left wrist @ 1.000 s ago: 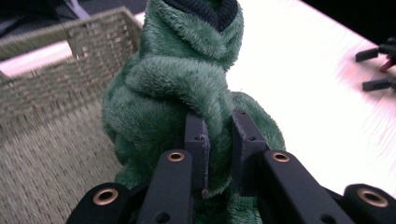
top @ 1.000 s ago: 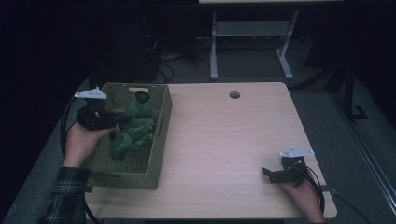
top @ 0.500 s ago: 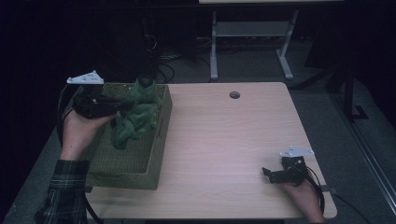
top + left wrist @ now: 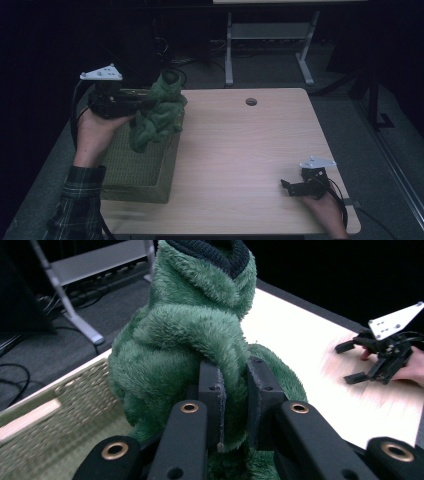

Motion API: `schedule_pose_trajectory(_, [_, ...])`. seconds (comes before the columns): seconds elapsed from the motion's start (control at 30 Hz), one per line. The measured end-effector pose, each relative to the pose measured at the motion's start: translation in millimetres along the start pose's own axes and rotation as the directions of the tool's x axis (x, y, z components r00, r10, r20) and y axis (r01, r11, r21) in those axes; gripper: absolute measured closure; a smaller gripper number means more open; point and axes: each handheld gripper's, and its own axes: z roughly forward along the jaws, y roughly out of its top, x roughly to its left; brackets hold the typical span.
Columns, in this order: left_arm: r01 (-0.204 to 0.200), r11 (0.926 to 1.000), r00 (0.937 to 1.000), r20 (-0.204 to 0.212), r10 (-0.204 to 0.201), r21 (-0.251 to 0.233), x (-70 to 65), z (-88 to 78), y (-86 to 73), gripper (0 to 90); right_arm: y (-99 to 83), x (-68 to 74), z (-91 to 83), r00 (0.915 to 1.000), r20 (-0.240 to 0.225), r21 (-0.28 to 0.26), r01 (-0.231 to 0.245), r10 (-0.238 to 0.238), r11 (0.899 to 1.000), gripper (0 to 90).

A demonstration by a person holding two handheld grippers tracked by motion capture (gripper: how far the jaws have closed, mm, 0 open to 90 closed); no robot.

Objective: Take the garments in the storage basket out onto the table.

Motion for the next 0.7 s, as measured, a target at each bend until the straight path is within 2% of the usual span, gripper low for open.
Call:
schedule_pose_trajectory(0.37, [-0.027, 0.9996, 0.9978, 0.061, 0.027, 0.004, -21.1, 32.4, 12.1, 79.1, 0.0, 0.0, 0.0, 1.0, 0.0, 0.0, 0.0, 0.0, 1.0, 2.4])
schedule_pose_trajectory(0.7, [-0.053, 0.998, 0.9908, 0.126, 0.048, 0.033, -42.6, 71.3, 16.0, 79.1, 0.0, 0.0, 0.0, 1.0, 0.0, 0.0, 0.0, 0.0, 1.0, 2.4])
